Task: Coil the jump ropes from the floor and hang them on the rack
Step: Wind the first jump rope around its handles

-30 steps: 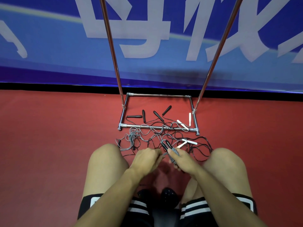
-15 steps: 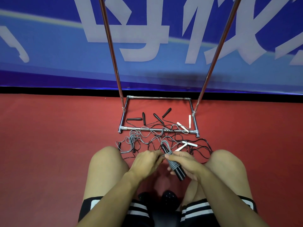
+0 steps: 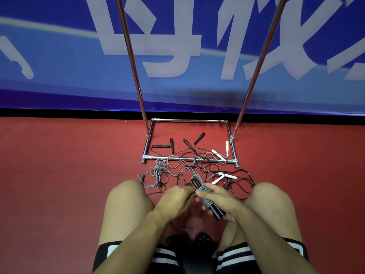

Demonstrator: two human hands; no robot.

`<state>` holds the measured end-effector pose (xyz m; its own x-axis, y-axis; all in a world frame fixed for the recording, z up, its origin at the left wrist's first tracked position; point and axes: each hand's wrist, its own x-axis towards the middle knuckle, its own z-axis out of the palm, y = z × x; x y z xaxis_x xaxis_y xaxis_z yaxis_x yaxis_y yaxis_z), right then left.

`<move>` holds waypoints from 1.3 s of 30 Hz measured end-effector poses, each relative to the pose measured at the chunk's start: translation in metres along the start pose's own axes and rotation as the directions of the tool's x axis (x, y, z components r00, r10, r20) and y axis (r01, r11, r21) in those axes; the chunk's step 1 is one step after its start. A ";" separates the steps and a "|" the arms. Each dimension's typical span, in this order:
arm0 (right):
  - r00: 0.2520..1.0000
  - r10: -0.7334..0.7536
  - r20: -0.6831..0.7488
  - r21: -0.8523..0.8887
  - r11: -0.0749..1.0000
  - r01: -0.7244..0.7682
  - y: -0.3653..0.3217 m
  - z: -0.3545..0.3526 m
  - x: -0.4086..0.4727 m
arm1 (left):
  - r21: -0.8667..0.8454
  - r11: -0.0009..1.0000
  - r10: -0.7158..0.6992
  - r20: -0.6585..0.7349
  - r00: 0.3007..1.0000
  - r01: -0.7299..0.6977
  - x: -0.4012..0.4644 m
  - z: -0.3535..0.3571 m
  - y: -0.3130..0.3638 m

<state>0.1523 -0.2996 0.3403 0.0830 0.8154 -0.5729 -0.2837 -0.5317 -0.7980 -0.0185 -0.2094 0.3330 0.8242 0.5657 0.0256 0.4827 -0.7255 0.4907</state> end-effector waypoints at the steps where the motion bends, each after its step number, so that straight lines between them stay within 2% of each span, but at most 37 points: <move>1: 1.000 0.009 0.009 0.041 0.999 -0.009 0.000 0.000 0.000 | 0.010 1.000 0.000 0.000 1.000 0.000 0.000 -0.001 0.001; 4: 0.998 0.030 0.057 0.116 0.993 -0.037 0.000 0.001 -0.001 | 0.048 0.999 -0.011 0.021 1.000 0.010 0.000 -0.003 0.002; 7: 0.993 0.030 0.116 0.104 0.994 -0.043 0.002 0.001 -0.002 | 0.085 0.996 -0.020 0.031 0.999 0.017 0.001 -0.005 0.005; 12: 0.999 -0.022 0.045 0.020 1.000 0.021 0.002 -0.002 0.000 | 0.090 0.995 -0.039 0.002 0.999 0.038 0.002 -0.005 0.001; 14: 0.999 -0.036 0.016 0.009 0.999 0.036 0.001 -0.003 0.002 | 0.068 0.993 -0.095 -0.021 0.995 0.096 0.005 -0.004 -0.001; 17: 0.996 -0.070 -0.046 0.055 0.996 0.073 0.000 -0.007 0.004 | 0.088 0.968 -0.243 0.118 0.963 0.233 0.006 -0.001 -0.007; 19: 0.994 -0.090 -0.067 0.131 0.986 0.098 -0.002 -0.010 0.006 | -0.049 0.935 -0.318 0.320 0.892 0.351 0.003 0.001 -0.013; 21: 0.993 -0.104 -0.062 0.192 0.975 0.114 -0.004 -0.012 0.006 | -0.288 0.826 -0.297 0.508 0.809 0.484 0.003 0.000 -0.013; 22: 0.992 -0.111 -0.059 0.214 0.969 0.121 -0.005 -0.011 0.006 | -0.376 0.755 -0.279 0.557 0.782 0.537 0.004 -0.002 -0.010; 25: 0.989 -0.127 -0.069 0.285 0.948 0.142 -0.008 -0.010 0.006 | -0.566 0.547 -0.197 0.630 0.751 0.617 0.007 -0.012 -0.003; 28: 0.987 -0.135 -0.090 0.350 0.923 0.158 -0.012 -0.015 0.007 | -0.672 0.333 -0.048 0.688 0.724 0.661 0.007 -0.011 -0.007; 31: 0.989 -0.122 -0.081 0.394 0.908 0.144 -0.015 -0.019 0.006 | -0.750 0.185 0.014 0.648 0.761 0.635 0.007 -0.014 -0.006; 34: 0.992 -0.097 -0.081 0.437 0.891 0.123 -0.015 -0.018 0.007 | -0.827 0.125 -0.043 0.548 0.835 0.549 0.008 -0.015 -0.003; 37: 0.990 -0.107 -0.091 0.436 0.890 0.136 -0.015 -0.019 0.008 | -0.884 0.164 -0.212 0.401 0.891 0.437 0.010 -0.009 -0.003; 39: 0.986 -0.117 -0.115 0.397 0.905 0.153 -0.014 -0.018 0.008 | -0.877 0.309 -0.357 0.252 0.899 0.369 0.013 -0.004 -0.010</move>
<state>0.1742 -0.2900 0.3439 0.2250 0.8401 -0.4936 -0.6236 -0.2651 -0.7355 -0.0140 -0.1932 0.3321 0.6436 0.6689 -0.3720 0.1934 0.3281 0.9246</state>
